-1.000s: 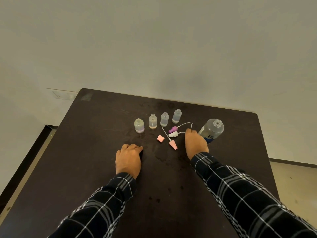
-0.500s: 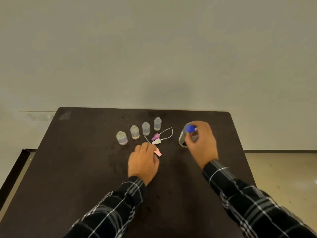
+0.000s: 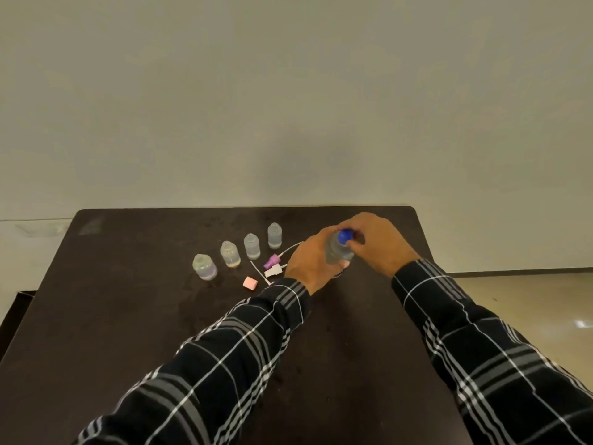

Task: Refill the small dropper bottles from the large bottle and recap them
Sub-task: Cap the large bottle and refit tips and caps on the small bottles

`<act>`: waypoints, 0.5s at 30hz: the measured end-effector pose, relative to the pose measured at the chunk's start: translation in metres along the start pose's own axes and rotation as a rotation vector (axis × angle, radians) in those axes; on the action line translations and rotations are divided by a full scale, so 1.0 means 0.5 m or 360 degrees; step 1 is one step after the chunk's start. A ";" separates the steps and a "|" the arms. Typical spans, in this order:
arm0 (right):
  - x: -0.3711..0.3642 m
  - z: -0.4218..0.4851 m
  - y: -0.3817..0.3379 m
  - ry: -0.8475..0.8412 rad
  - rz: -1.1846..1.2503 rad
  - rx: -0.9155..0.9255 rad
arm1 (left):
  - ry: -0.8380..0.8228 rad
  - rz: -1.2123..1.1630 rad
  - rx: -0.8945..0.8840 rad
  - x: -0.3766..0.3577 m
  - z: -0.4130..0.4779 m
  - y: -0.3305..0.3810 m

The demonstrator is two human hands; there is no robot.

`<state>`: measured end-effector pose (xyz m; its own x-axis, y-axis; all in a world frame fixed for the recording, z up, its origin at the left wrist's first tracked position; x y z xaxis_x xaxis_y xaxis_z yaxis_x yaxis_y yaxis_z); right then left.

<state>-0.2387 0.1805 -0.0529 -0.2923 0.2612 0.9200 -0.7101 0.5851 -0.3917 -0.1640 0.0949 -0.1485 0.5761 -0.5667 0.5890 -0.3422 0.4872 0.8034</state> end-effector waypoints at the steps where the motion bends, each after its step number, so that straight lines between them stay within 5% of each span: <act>1: 0.001 0.005 -0.002 -0.0048 -0.0060 0.0015 | 0.0049 -0.0036 -0.0028 0.004 -0.005 0.003; 8: -0.001 0.030 -0.006 -0.0222 -0.0294 0.0013 | -0.0051 0.0191 0.0123 -0.025 -0.002 0.002; 15: -0.006 0.014 0.011 0.0116 -0.0675 -0.0138 | 0.0015 0.0066 0.0068 -0.015 -0.001 0.002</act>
<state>-0.2463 0.1775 -0.0578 0.0616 0.0358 0.9975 -0.7004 0.7135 0.0177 -0.1683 0.1000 -0.1524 0.5675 -0.5403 0.6213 -0.3973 0.4812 0.7814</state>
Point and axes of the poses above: each hand's wrist, its own z-axis towards the middle knuckle, its own x-axis out of the back of the hand, y = z × x, the point moved 7 cm from there along z, towards the middle knuckle, and after that the axes turned 14 degrees about y, right-handed, at the moved point
